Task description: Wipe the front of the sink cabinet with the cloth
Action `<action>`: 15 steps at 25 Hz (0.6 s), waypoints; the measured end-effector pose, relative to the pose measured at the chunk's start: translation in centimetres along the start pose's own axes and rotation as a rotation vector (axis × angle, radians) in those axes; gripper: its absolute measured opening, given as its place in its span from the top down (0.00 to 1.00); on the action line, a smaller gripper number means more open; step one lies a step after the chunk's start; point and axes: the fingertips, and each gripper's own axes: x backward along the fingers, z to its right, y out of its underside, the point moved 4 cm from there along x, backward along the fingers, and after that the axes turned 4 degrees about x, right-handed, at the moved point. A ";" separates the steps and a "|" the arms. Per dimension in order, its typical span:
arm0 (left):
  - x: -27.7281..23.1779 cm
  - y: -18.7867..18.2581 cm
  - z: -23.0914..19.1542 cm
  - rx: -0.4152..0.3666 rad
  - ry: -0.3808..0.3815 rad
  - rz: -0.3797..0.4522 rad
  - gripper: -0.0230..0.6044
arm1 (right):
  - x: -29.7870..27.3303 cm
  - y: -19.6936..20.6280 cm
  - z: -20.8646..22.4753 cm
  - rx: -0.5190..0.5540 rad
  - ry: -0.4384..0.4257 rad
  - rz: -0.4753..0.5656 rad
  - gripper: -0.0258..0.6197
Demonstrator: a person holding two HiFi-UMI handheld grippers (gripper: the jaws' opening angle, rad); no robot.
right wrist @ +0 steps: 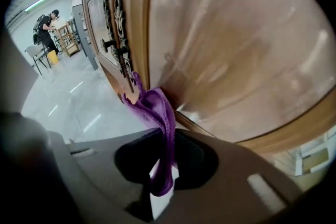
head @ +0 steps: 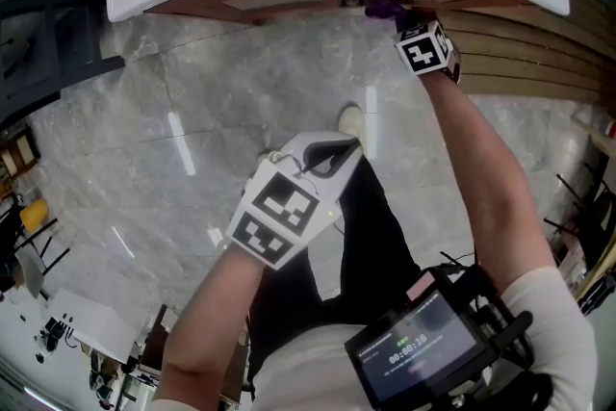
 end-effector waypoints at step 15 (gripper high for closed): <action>-7.7 -5.3 3.5 -0.070 0.044 -0.058 0.95 | 2.7 9.5 13.1 -0.092 0.106 -0.105 0.87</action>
